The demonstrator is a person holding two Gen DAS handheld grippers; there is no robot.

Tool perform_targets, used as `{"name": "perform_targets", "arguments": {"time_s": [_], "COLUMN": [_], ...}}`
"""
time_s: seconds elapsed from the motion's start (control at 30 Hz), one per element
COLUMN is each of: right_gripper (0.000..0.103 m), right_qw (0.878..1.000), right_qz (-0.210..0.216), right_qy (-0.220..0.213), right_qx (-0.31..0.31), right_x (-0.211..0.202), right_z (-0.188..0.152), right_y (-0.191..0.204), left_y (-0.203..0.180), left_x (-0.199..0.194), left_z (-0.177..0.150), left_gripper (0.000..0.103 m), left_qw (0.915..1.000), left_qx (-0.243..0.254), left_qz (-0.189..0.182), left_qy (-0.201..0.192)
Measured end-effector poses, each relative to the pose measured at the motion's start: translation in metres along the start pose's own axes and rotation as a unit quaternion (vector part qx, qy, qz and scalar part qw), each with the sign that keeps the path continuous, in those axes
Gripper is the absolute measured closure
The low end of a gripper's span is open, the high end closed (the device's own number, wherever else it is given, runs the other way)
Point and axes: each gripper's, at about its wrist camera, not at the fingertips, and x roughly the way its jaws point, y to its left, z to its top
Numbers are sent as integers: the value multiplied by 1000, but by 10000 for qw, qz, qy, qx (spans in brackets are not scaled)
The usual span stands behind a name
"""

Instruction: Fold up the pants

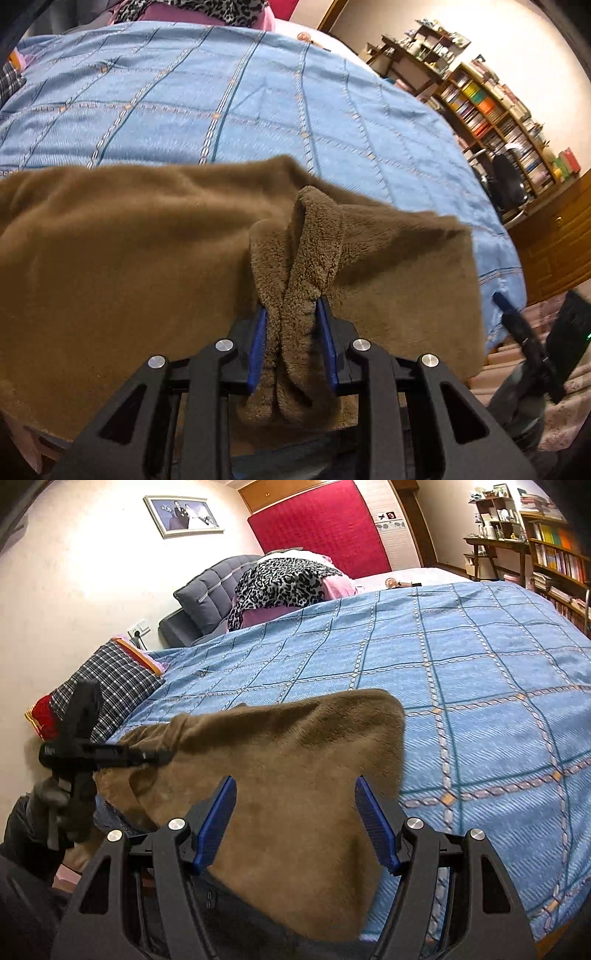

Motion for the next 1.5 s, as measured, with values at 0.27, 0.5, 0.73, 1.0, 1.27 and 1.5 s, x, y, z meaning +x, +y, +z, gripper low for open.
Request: {"name": "perform_targets", "arguments": {"time_s": [0.27, 0.5, 0.73, 1.0, 1.27, 1.5], "right_gripper": [34, 34, 34, 34, 34, 34], "right_qw": [9987, 9966, 9965, 9947, 9894, 9864], "right_qz": [-261, -556, -611, -961, -1312, -1482], "right_qy": [440, 470, 536, 361, 605, 678], "right_qx": [-64, -375, -192, -105, -139, -194], "right_x": [71, 82, 60, 59, 96, 129], "right_z": [-2, -15, 13, 46, 65, 56], "right_y": [-1, 4, 7, -7, -14, -26], "left_y": [-4, 7, -4, -28, -59, -44], "left_x": [19, 22, -2, -44, 4, 46], "left_z": [-5, -7, -6, -1, 4, 6], "left_gripper": [57, 43, 37, 37, 37, 41], "left_qw": [9981, 9979, 9959, 9870, 9929, 9946], "left_qx": [263, 182, 151, 469, 560, 459], "left_qz": [460, 492, 655, 815, -284, -131], "left_qy": [-310, -378, -603, -1305, -1006, -921]}}
